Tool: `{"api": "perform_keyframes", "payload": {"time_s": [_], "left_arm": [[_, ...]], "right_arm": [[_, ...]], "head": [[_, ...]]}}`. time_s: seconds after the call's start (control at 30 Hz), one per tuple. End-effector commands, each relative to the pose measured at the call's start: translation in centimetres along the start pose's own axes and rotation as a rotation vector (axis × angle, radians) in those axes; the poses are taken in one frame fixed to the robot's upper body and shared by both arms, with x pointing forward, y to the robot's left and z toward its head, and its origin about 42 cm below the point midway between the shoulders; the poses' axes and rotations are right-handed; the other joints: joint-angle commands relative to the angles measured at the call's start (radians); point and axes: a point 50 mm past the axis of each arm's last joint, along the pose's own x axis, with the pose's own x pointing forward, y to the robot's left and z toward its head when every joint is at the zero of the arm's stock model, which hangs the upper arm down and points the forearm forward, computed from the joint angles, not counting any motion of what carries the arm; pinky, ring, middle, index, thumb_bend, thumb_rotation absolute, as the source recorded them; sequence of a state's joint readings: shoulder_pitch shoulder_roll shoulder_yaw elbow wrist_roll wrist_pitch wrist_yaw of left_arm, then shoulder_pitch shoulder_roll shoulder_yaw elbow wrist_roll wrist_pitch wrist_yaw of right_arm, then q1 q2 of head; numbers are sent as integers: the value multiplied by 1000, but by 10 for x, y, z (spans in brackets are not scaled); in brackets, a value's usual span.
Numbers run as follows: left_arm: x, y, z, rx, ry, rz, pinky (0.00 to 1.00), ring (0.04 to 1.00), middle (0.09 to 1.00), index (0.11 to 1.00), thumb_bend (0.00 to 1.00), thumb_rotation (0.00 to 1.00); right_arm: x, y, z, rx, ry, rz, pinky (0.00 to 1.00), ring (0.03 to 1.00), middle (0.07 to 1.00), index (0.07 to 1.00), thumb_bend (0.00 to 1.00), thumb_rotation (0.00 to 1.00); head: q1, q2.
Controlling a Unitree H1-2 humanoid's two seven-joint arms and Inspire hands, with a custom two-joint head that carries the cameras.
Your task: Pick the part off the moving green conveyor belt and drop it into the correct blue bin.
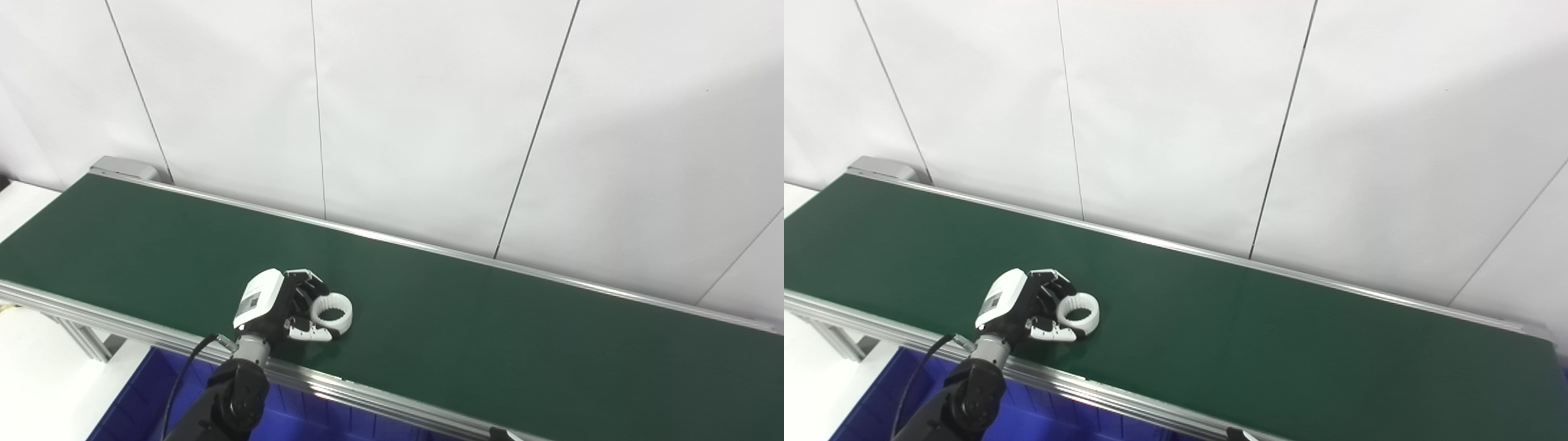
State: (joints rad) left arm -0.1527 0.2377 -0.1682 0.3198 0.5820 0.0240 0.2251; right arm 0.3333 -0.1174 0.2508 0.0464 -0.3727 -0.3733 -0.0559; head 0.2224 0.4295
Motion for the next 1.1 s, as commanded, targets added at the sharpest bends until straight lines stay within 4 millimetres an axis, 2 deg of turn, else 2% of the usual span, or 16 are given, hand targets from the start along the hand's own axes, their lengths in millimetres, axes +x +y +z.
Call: {"api": "perform_keyframes", "payload": {"time_s": [0.0,0.13,0.27,0.3,0.43,0.47,0.7,0.93,1.07], "left_arm": [[5,3,6,21,-25,-22,532,475,484,501,500,0],[4,4,6,21,-31,-8,507,467,486,498,501,0],[-6,13,13,6,-106,95,405,411,458,529,498,0],[-11,18,18,-12,-140,138,389,412,449,533,497,0],[-30,35,35,-49,-248,273,427,452,465,518,499,0],[-36,40,40,-54,-277,307,387,491,486,500,480,0],[-71,67,59,-81,-401,416,380,486,488,508,476,0],[-97,78,62,-93,-440,440,377,480,483,515,476,0],[-113,74,51,-111,-445,417,349,462,487,524,474,0]], "right_arm": [[4,-2,10,21,-63,-25,627,754,799,818,993,127],[4,-2,11,21,-62,-25,615,760,804,818,991,140],[4,-2,12,1,-70,-24,632,742,790,812,998,142],[4,-3,13,-1,-66,-24,625,739,788,812,999,143],[3,-3,15,-2,-61,-24,618,740,787,811,1000,141],[2,-3,15,3,-59,-22,627,749,793,815,997,150],[-1,-1,19,-6,-62,-29,633,748,794,814,999,172],[-2,-2,23,14,-70,-26,644,751,797,820,1000,163],[-3,-2,29,10,-76,-26,654,754,801,824,1000,178]], "head": [[-2,-1],[-9,1],[-15,6],[-17,9],[-23,17],[-27,20],[-38,37],[-52,68],[-84,116]]}}
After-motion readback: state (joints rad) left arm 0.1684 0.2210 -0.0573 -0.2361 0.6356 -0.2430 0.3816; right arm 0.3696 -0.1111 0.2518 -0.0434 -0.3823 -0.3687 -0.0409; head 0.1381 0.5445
